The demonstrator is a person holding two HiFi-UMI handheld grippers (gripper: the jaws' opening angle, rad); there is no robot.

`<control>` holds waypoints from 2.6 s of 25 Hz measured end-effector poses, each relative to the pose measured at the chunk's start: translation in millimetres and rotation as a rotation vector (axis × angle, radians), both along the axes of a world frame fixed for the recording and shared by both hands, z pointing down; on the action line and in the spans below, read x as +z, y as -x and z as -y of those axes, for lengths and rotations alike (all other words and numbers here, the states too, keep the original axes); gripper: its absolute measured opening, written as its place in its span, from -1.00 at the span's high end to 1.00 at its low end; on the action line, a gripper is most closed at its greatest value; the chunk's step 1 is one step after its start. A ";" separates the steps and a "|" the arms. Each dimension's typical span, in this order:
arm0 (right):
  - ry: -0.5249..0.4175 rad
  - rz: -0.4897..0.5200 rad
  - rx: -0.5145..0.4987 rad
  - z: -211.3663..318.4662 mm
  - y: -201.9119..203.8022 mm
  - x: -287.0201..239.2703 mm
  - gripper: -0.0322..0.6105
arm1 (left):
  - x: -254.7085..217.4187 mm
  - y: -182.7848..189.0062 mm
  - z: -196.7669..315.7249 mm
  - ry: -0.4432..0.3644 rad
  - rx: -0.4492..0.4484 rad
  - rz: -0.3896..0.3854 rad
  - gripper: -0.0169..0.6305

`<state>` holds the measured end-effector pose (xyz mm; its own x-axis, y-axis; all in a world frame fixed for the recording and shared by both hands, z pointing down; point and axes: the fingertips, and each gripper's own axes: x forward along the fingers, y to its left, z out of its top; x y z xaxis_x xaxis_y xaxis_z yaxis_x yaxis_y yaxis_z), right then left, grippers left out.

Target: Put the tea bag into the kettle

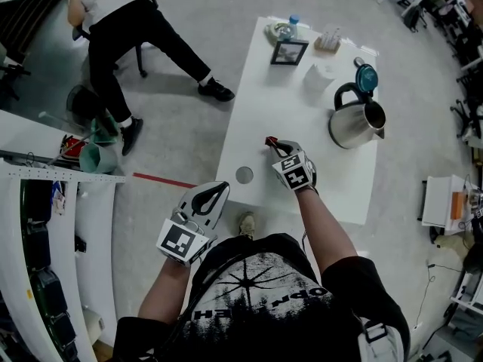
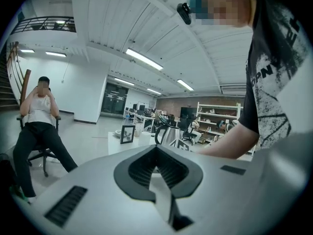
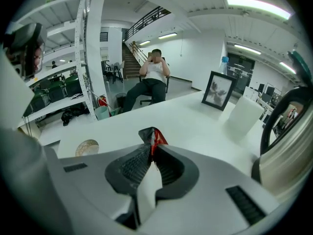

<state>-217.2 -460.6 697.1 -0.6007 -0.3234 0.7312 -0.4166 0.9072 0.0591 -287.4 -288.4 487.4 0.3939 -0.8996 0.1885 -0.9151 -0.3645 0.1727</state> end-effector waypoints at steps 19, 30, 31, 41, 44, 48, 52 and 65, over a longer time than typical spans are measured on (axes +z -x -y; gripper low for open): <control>-0.267 0.396 0.170 11.4 -97.8 -183.7 0.78 | -32.1 -72.8 53.7 -0.093 0.222 0.065 0.92; -0.353 0.418 0.309 19.3 -178.8 -212.0 0.78 | -49.1 -131.0 60.2 -0.139 0.357 0.078 0.92; -0.357 0.414 0.318 22.0 -183.0 -212.5 0.78 | -50.3 -132.2 61.3 -0.143 0.362 0.080 0.92; -0.391 0.380 0.398 64.5 -210.4 -216.0 0.78 | -45.6 -145.0 74.9 -0.135 0.413 0.073 0.92; -0.398 0.369 0.405 72.7 -214.1 -217.5 0.78 | -42.8 -150.2 79.0 -0.130 0.428 0.064 0.92; -0.406 0.349 0.402 83.8 -220.2 -221.0 0.78 | -38.4 -155.5 86.4 -0.116 0.434 0.051 0.92; -0.411 0.331 0.394 99.3 -229.3 -223.6 0.78 | -35.8 -164.6 95.2 -0.100 0.433 0.046 0.92; -0.371 0.263 0.267 155.6 -244.3 -216.5 0.78 | -35.8 -214.4 152.0 -0.046 0.397 -0.015 0.92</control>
